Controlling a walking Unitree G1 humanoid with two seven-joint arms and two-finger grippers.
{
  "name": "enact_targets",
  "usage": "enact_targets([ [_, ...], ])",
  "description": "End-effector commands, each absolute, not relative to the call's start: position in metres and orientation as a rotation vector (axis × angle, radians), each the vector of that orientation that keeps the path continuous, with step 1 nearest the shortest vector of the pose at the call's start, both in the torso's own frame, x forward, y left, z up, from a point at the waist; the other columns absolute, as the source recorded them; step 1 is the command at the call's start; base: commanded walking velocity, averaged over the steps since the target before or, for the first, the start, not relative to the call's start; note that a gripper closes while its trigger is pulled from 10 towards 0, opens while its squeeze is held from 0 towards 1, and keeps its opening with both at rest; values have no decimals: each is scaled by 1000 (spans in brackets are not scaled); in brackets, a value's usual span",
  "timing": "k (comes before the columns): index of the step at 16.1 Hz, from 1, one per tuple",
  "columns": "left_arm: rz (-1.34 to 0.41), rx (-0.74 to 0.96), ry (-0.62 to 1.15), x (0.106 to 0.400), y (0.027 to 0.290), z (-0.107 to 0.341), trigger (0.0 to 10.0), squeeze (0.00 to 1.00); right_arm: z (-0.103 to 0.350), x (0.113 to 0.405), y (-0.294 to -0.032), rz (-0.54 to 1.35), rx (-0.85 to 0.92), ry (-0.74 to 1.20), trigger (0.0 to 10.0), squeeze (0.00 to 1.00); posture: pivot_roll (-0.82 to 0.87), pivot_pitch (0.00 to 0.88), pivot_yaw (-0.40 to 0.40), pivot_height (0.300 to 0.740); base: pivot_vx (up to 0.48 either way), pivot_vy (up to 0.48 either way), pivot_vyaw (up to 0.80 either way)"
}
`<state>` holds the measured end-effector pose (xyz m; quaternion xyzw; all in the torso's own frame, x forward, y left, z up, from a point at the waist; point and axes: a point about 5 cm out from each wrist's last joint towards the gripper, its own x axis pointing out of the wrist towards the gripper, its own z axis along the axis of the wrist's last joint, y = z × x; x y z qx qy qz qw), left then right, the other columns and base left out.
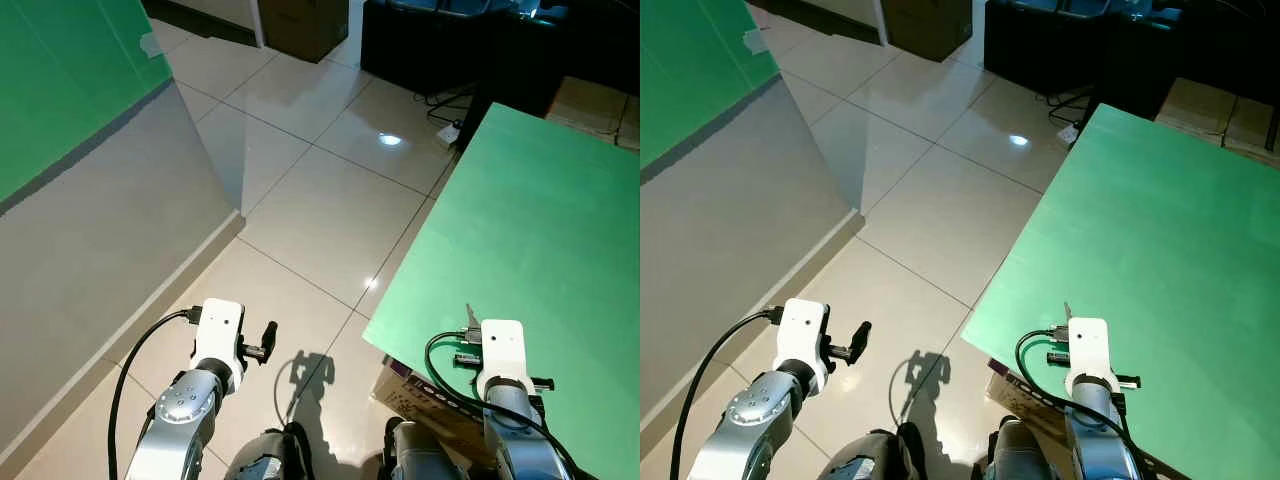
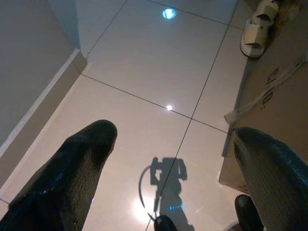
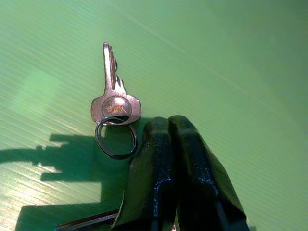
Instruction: Hang keys on a hook
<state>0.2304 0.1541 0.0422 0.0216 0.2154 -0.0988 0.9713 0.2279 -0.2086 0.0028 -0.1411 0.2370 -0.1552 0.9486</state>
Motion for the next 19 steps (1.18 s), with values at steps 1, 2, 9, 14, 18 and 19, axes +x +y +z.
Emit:
enact_targets([
  [1, -192, 59, 444, 227, 156, 42, 10000, 0, 6, 227, -207, -311, -292, 457, 0, 0, -172, 225, 101, 740, 0, 0, 0],
  [2, -193, 60, 443, 228, 156, 41, 10000, 0, 9, 229, -206, -310, -293, 438, 0, 0, -174, 221, 101, 740, 0, 0, 0],
  [9, -201, 56, 435, 233, 152, 42, 10000, 0, 44, 249, -196, -293, -295, 257, 0, 0, -186, 212, 105, 740, 0, 0, 0],
  [14, -199, 57, 438, 232, 153, 42, 10000, 0, 32, 240, -202, -331, -280, 332, 10000, 965, -181, 216, 104, 740, 0, 0, 0],
  [18, -198, 56, 437, 232, 153, 42, 10000, 0, 26, 237, -206, -353, -277, 372, 10000, 1000, -181, 216, 102, 740, 0, 0, 0],
  [19, -198, 56, 437, 232, 153, 42, 10000, 0, 26, 237, -206, -353, -277, 374, 10000, 1000, -181, 215, 102, 740, 0, 0, 0],
])
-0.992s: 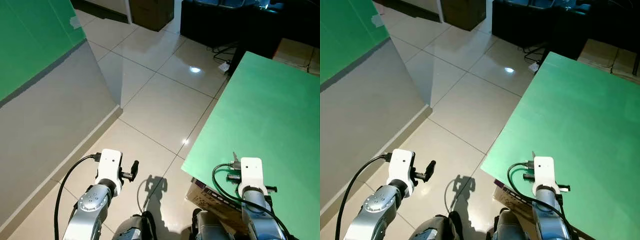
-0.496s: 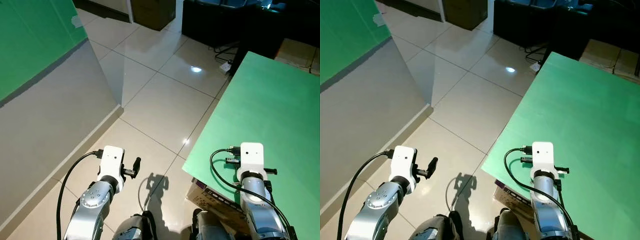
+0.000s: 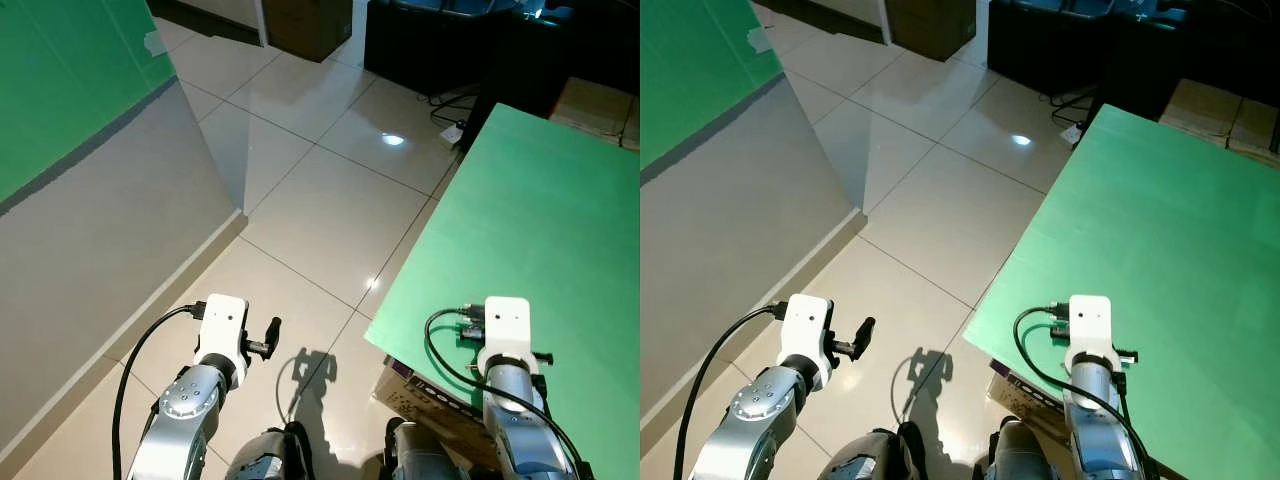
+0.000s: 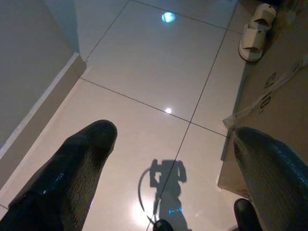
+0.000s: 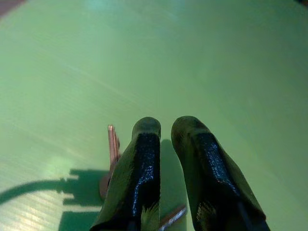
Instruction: Hang keys on a hook
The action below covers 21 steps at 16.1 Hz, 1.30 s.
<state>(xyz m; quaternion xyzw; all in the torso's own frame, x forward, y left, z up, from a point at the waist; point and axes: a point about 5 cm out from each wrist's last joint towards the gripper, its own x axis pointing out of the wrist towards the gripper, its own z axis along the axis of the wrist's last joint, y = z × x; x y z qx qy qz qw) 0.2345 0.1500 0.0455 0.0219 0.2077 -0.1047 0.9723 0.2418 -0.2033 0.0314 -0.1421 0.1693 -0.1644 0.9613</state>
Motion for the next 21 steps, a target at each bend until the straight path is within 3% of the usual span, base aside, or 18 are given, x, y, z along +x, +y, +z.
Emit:
enact_targets([
  [1, -198, 56, 437, 232, 153, 42, 10000, 0, 25, 236, -206, -351, -273, 379, 10000, 1000, -181, 215, 102, 740, 0, 0, 0],
  [11, -196, 59, 439, 230, 153, 43, 10000, 0, 18, 233, -204, -346, -274, 420, 10000, 1000, -175, 223, 103, 740, 0, 0, 0],
  [12, -196, 58, 440, 230, 153, 43, 10000, 0, 17, 234, -202, -331, -269, 432, 10000, 0, -175, 223, 103, 740, 0, 0, 0],
  [21, -194, 64, 439, 229, 155, 44, 10000, 0, 7, 240, -195, -291, -258, 472, 10000, 0, -161, 226, 109, 740, 0, 0, 0],
])
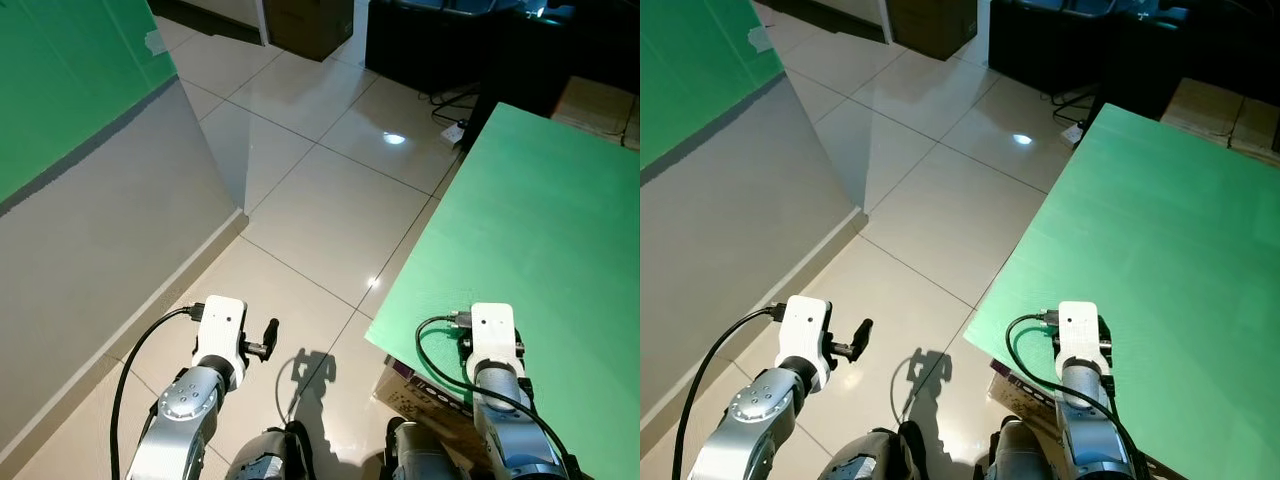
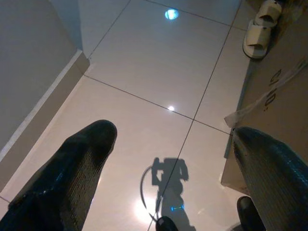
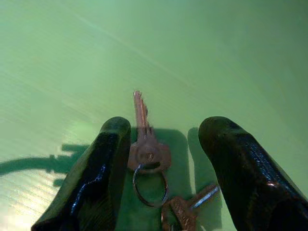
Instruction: Hang keys on a hook
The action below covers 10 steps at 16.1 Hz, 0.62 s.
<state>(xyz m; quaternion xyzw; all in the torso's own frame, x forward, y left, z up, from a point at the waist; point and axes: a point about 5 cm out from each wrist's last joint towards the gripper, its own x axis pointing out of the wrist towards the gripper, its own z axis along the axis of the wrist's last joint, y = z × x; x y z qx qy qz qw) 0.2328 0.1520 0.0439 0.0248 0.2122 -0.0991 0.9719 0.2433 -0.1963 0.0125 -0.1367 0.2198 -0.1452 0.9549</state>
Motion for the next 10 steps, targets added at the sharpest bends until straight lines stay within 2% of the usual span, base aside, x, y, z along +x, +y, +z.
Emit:
enact_targets([
  [1, -194, 65, 438, 229, 156, 44, 10000, 0, 6, 239, -195, -292, -257, 479, 10000, 0, -158, 225, 109, 740, 0, 0, 0],
  [10, -195, 68, 434, 230, 157, 46, 10000, 0, -5, 236, -188, -266, -239, 510, 10000, 0, -155, 213, 109, 740, 0, 0, 0],
])
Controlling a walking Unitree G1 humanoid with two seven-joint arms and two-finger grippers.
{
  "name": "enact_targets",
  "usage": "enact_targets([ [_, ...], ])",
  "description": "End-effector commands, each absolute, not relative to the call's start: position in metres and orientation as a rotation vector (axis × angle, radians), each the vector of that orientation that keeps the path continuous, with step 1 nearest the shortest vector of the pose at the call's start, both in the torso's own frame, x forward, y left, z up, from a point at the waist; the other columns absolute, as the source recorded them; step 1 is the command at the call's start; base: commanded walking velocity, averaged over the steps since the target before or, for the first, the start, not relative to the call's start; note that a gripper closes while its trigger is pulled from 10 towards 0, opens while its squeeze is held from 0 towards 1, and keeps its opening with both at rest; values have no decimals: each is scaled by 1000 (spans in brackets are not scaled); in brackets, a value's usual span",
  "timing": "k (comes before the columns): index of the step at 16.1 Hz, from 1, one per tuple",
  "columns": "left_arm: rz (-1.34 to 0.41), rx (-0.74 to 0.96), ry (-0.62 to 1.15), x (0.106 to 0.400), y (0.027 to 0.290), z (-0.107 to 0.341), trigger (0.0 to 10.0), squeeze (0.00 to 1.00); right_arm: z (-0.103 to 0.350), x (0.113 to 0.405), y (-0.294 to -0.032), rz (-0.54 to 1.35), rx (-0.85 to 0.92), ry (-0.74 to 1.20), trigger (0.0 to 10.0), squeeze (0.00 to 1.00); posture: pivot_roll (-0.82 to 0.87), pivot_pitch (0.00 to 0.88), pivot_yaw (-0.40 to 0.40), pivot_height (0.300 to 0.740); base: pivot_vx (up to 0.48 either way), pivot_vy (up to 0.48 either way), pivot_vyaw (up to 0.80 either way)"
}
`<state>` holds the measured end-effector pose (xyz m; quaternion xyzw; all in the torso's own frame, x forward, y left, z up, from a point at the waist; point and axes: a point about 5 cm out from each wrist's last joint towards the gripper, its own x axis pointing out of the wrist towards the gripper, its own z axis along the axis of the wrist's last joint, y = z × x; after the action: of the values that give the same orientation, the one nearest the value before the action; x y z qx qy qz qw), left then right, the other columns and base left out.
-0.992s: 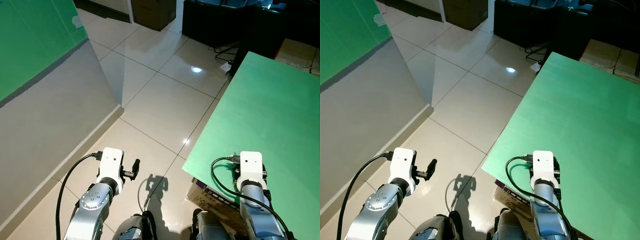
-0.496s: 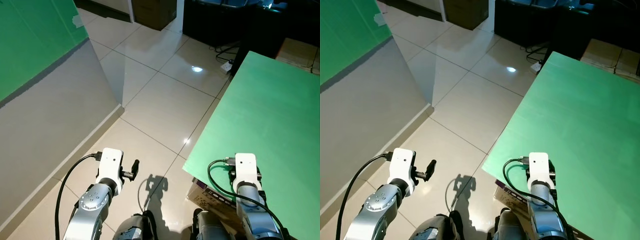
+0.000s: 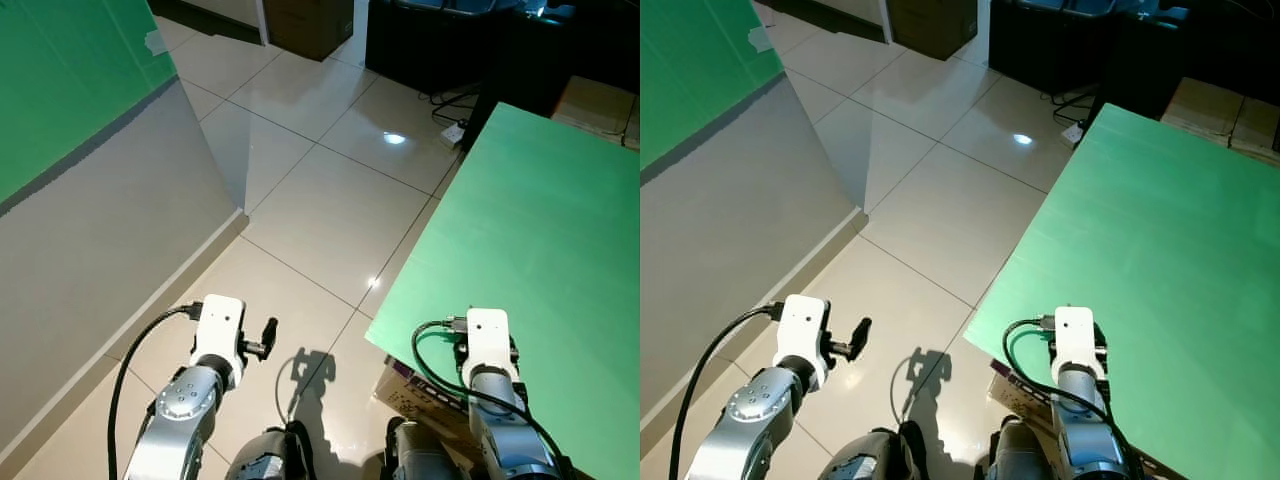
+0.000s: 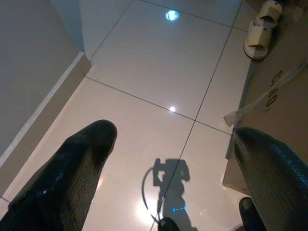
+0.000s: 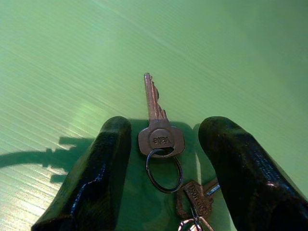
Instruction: Hang keys on a hook
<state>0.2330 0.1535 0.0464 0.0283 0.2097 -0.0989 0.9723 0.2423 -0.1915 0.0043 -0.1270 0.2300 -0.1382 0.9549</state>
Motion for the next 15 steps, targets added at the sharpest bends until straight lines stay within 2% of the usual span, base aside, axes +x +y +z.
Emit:
enact_targets([
  [1, -195, 69, 434, 230, 157, 46, 10000, 0, -5, 236, -188, -266, -238, 510, 10000, 0, -155, 213, 109, 740, 0, 0, 0],
  [15, -195, 68, 427, 234, 156, 46, 10000, 0, -7, 229, -188, -279, -263, 512, 10000, 0, -164, 199, 105, 740, 0, 0, 0],
])
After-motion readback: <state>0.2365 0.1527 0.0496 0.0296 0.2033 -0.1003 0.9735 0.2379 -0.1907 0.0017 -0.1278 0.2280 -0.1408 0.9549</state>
